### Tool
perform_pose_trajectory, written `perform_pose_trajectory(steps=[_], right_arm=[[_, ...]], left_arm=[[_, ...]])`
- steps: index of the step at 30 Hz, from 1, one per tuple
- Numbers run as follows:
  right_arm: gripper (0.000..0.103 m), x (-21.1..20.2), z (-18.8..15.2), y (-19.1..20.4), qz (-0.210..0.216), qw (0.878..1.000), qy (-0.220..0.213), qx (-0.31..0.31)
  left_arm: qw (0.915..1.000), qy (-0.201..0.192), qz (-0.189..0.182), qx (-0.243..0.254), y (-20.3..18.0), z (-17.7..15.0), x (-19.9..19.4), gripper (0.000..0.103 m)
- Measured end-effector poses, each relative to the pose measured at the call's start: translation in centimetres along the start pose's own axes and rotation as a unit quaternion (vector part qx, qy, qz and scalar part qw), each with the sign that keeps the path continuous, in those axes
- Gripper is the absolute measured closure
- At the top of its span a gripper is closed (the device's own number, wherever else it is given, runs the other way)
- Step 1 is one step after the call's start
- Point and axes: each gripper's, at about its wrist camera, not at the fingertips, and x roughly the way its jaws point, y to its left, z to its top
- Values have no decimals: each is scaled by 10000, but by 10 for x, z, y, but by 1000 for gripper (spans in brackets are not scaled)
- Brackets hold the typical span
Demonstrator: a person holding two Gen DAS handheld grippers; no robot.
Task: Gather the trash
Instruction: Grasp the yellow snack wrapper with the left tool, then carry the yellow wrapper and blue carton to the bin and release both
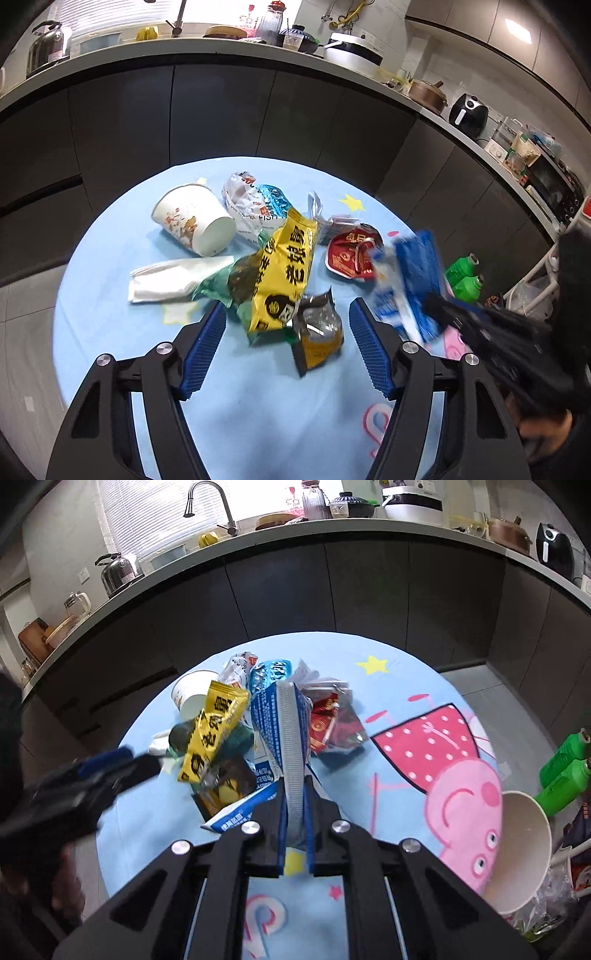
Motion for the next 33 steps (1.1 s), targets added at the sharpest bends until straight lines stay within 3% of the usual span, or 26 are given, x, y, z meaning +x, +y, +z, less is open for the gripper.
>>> perform_pose_trajectory(steps=[7, 11, 14, 15, 17, 18, 19, 21, 33], right_arm=[[94, -23, -18, -24, -138, 9996, -16, 251], [94, -25, -20, -30, -158, 9993, 8, 345], [94, -26, -21, -32, -136, 9992, 0, 374], [94, -27, -21, -32, -131, 9992, -3, 377], [93, -28, -20, -32, -113, 9992, -17, 392], [93, -29, -20, -32, -108, 9991, -26, 405], [93, -30, -20, -32, -102, 9991, -39, 411], [93, -34, -21, -32, -99, 9990, -78, 419], [94, -77, -18, -36, -127, 9972, -524, 523]], left_arm=[[9990, 402, -161, -121, 4, 27, 52, 43], [9982, 579, 140, 29, -2, 30, 76, 41], [9974, 704, 163, -65, -1, 29, 84, 43], [9972, 729, 151, -90, 0, 29, 86, 45], [9961, 873, 123, -93, 1, 29, 91, 62], [9955, 938, 99, -93, 2, 29, 93, 63], [9955, 938, 107, -79, 1, 27, 92, 64], [9957, 923, 122, -24, 0, 26, 88, 85], [9983, 262, -471, 235, -37, 33, 0, 87]])
